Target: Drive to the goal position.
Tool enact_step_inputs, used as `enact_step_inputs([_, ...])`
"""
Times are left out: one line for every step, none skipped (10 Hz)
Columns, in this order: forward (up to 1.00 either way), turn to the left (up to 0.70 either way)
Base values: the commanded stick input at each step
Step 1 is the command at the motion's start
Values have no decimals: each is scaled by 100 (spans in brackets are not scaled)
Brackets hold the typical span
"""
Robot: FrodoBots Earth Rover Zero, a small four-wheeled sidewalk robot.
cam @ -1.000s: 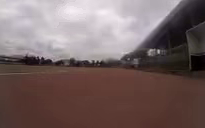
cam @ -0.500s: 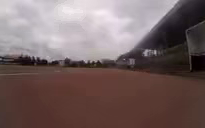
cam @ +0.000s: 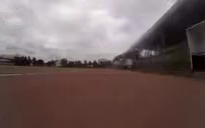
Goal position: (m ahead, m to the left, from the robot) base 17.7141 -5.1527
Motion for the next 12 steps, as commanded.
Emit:
enact_step_inputs([85, -21])
enact_step_inputs([85, -21])
enact_step_inputs([85, -21])
enact_step_inputs([85, -21])
enact_step_inputs([85, -21])
enact_step_inputs([85, -21])
enact_step_inputs([100, -25])
enact_step_inputs([100, -25])
enact_step_inputs([100, -25])
enact_step_inputs([100, -25])
enact_step_inputs([100, -25])
enact_step_inputs([100, -25])
